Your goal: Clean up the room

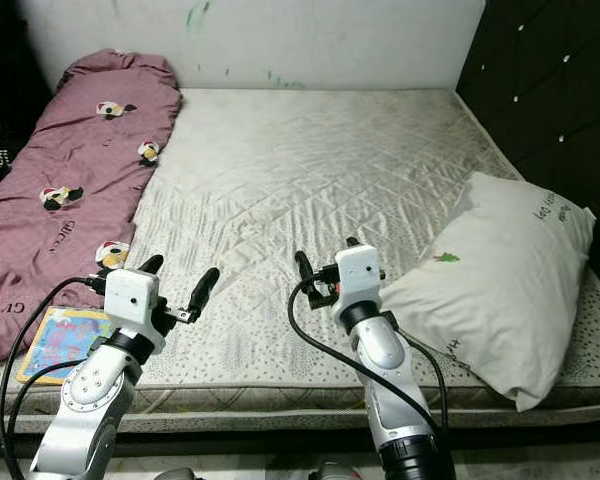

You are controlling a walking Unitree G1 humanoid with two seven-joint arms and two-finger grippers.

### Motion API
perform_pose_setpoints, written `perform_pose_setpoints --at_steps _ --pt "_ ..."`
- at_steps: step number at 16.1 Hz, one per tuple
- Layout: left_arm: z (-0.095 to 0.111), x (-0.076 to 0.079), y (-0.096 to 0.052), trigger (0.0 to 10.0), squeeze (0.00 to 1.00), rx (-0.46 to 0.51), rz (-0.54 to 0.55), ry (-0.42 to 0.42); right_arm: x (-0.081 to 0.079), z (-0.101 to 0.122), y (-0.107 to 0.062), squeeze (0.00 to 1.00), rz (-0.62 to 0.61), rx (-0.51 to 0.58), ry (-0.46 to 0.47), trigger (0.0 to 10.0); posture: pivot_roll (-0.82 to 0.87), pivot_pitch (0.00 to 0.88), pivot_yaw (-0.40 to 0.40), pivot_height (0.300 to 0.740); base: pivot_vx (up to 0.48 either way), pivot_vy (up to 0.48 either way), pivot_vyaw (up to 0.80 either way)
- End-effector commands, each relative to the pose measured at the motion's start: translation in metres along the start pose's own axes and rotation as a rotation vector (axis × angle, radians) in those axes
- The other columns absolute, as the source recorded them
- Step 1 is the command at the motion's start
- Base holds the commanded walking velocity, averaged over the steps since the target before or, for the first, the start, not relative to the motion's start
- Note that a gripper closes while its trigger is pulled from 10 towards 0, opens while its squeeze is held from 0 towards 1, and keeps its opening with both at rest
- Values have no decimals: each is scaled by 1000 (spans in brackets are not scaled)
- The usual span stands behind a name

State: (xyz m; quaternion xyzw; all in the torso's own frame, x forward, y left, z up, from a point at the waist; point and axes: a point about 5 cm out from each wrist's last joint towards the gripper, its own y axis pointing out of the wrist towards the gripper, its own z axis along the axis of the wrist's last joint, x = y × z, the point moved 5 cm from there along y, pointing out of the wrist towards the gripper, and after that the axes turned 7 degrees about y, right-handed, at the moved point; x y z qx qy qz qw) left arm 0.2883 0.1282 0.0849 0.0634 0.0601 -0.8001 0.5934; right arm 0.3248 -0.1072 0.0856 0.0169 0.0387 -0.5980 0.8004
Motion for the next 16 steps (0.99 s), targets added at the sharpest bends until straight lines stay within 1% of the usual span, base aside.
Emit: perform_pose_setpoints --at_steps 1,4,16 --pt "-2 -1 -1 10000 0 -12 8 6 1 1 0 0 -3 1 -1 10000 -28 2 -8 740 0 -244 0" --pt "-2 -1 -1 10000 0 -14 6 3 2 0 0 0 -8 -6 9 10000 -28 0 -9 740 0 -259 0" --pt "-2 -1 1 10000 0 -10 6 6 3 -1 2 0 -7 -8 -1 10000 -30 0 -12 740 0 -257 0"
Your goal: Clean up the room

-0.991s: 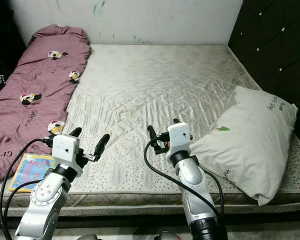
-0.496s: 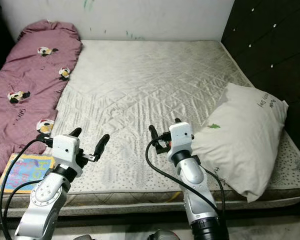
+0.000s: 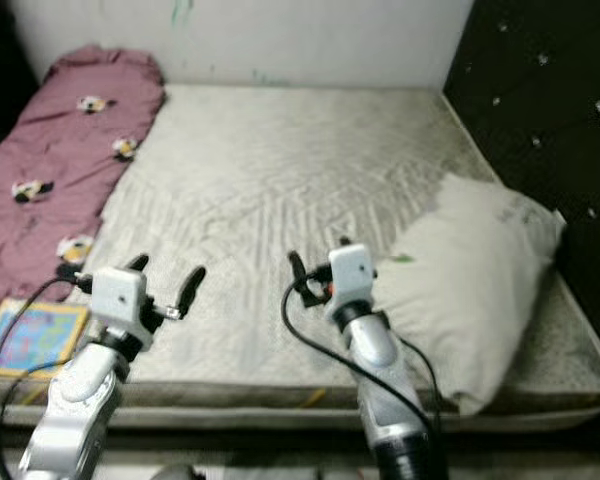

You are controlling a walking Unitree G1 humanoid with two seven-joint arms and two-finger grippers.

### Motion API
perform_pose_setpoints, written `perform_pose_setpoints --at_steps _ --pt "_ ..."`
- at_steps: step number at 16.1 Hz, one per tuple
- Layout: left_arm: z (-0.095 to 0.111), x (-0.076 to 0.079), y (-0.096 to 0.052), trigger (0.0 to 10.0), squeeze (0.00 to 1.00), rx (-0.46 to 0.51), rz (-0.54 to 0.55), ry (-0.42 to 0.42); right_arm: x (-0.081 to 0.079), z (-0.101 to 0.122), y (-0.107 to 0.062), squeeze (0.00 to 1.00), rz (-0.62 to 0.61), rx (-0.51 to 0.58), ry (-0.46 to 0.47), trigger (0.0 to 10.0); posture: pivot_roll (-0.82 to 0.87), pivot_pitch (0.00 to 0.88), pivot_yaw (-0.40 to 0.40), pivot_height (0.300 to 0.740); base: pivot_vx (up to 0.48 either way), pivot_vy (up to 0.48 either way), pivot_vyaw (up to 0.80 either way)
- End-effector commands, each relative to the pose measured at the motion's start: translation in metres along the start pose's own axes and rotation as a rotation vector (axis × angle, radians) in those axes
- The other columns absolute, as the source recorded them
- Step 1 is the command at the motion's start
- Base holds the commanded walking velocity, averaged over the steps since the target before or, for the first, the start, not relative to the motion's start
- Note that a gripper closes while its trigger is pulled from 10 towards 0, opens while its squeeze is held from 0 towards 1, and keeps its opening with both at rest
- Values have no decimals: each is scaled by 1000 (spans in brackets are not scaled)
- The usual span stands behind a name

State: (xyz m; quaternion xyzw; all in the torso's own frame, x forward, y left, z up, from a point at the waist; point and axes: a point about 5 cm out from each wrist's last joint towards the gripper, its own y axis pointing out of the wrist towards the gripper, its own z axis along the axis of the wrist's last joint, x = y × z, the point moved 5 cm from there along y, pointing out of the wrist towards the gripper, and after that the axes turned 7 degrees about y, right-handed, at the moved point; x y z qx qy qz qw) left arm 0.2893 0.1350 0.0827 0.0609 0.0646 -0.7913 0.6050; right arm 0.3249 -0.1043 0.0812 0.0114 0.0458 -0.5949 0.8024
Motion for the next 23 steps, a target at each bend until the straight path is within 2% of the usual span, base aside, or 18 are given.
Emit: perform_pose_setpoints --at_steps 1,9,17,23 --pt "2 6 2 10000 0 3 -22 5 6 4 0 0 -15 9 -6 10000 -30 0 -12 740 0 -255 0" --pt "1 6 2 10000 0 0 -10 4 7 2 1 0 -19 2 3 10000 -29 0 -16 740 0 -255 -109" --pt "5 8 2 10000 0 25 -29 -20 7 2 0 0 -16 1 -9 10000 -33 0 -17 740 0 0 0" --pt "6 9 2 10000 0 33 -41 -21 6 3 1 0 -18 3 -10 10000 -33 0 -13 740 295 0 0"
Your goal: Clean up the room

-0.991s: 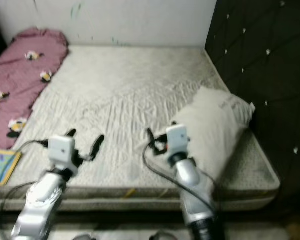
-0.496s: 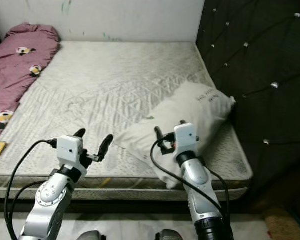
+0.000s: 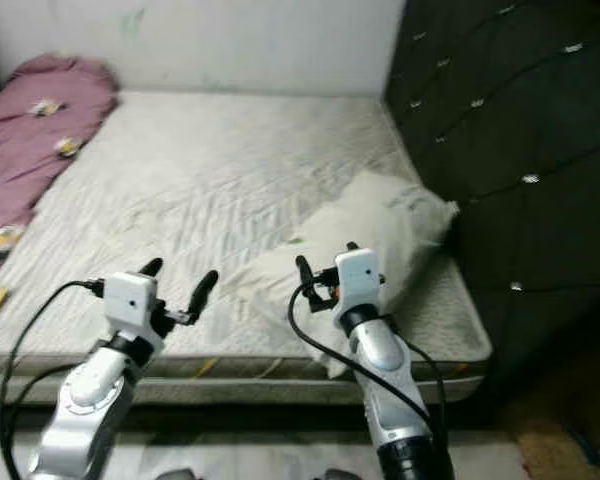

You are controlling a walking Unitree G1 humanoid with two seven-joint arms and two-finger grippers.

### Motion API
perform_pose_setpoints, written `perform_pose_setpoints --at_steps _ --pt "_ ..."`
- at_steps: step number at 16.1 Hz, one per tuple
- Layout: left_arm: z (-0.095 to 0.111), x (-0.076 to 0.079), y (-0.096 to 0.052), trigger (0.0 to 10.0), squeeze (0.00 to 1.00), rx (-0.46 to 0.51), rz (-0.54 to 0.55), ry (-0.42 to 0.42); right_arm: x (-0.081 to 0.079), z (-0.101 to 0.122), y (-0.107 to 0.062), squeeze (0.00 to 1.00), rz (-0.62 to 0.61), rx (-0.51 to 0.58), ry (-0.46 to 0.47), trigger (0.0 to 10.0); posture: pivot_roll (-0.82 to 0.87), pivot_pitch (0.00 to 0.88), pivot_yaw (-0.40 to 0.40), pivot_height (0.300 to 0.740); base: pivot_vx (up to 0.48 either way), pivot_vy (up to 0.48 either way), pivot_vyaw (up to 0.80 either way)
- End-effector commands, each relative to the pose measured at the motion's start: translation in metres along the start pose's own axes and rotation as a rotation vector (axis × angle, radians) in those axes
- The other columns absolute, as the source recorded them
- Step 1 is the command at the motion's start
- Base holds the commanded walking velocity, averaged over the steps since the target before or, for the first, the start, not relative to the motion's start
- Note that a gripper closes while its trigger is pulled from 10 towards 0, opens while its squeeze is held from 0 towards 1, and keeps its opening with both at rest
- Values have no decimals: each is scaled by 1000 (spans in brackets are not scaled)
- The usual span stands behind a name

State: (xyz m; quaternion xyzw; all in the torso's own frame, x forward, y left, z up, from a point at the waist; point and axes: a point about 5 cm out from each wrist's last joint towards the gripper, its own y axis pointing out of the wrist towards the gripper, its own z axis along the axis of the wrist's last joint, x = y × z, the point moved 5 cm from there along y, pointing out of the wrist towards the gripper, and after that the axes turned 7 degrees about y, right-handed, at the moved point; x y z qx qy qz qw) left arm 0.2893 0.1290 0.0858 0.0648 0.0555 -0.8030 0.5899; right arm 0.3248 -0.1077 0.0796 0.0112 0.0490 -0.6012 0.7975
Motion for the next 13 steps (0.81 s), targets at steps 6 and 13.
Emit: perform_pose_setpoints --at_steps 6,13 --pt "3 3 1 10000 0 11 -8 -16 3 4 2 0 -3 8 -16 10000 -33 0 -13 740 318 0 0" --pt "2 5 1 10000 0 7 -14 -17 4 4 1 0 -6 7 -18 10000 -33 0 -16 740 311 0 0"
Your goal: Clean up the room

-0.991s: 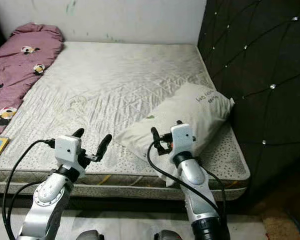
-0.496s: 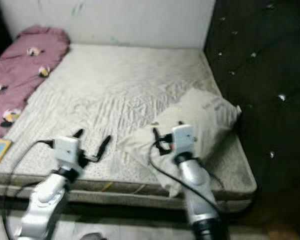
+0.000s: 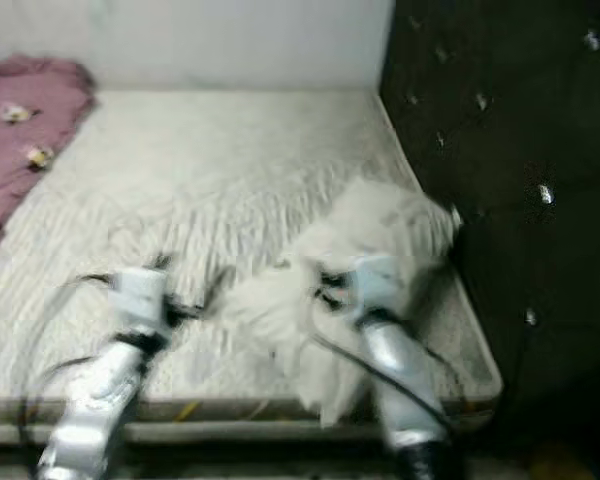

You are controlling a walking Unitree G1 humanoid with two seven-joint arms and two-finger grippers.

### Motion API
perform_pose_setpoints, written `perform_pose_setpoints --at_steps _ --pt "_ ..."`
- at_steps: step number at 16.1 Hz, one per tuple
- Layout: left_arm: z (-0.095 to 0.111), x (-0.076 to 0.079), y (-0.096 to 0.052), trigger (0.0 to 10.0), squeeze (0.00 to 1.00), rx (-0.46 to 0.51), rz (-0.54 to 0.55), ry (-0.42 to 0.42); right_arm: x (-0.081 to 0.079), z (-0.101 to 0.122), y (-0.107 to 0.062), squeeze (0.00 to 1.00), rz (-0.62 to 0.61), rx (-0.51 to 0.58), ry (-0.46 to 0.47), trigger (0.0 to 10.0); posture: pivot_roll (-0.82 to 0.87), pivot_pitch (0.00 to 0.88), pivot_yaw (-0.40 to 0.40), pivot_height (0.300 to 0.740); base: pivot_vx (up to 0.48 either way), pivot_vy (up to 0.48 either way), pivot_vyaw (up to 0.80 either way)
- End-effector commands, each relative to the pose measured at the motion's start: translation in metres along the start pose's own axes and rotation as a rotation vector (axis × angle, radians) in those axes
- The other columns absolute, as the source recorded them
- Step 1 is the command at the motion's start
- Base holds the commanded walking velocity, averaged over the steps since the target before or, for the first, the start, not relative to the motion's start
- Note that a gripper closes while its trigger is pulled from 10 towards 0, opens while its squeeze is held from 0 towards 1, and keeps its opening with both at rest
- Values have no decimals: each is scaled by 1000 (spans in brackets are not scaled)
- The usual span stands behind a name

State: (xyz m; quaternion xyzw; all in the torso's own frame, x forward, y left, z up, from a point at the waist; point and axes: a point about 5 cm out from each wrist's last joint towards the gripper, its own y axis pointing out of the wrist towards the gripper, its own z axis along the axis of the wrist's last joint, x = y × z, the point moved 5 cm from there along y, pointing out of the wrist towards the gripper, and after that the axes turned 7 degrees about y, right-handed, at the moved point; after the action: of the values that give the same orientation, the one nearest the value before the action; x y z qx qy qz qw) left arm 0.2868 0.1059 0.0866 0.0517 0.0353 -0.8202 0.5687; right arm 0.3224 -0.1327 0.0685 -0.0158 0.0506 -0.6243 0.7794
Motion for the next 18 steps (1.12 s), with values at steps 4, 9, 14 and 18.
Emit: perform_pose_setpoints --at_steps 4,9,14,18 --pt "-6 -21 -5 10000 0 -38 71 33 -21 14 8 0 57 47 8 10000 -32 0 -17 740 150 0 0" --pt "-6 -21 -4 10000 0 -41 73 52 -20 12 9 0 53 37 11 10000 -30 0 -19 740 0 -115 0" --pt "-6 -21 -5 10000 0 -43 75 54 -20 12 9 0 52 37 9 10000 -29 0 -17 740 0 -330 0" --pt "-6 -21 -5 10000 0 -41 76 52 -20 11 9 0 52 36 7 10000 -29 0 -19 740 0 -334 0"
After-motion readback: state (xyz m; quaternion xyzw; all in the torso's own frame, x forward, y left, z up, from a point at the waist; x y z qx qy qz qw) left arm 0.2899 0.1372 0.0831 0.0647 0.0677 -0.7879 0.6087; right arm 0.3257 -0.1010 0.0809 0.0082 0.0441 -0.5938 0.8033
